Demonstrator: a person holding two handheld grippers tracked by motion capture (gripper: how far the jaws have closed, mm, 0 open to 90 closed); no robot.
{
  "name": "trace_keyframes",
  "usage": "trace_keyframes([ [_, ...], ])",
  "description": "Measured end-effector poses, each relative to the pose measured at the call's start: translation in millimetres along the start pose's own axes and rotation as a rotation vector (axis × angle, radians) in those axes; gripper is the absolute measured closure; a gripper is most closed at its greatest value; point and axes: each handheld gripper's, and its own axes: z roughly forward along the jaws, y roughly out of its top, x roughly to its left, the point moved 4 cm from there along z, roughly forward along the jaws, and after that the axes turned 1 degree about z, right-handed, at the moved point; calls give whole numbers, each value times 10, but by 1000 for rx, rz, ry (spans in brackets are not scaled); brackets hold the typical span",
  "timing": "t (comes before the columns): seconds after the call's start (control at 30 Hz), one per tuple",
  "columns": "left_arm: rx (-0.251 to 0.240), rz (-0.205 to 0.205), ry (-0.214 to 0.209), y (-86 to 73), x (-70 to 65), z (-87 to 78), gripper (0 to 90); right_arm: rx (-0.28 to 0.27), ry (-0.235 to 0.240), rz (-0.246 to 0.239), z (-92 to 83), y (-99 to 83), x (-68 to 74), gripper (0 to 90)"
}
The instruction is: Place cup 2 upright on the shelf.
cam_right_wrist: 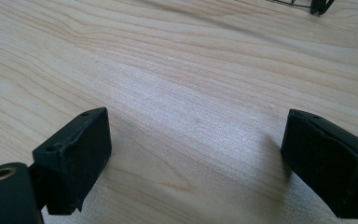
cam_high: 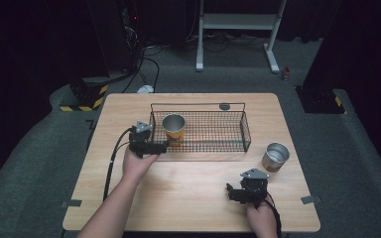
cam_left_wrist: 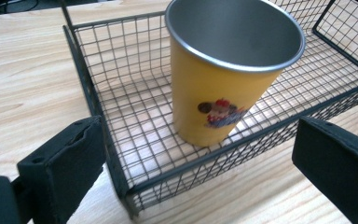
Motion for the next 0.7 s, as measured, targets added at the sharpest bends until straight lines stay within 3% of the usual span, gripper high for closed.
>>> trace_keyframes([
  [0.7,-8,13,-20,-388,54,-303,56,0,0,1,0,0,1,85],
])
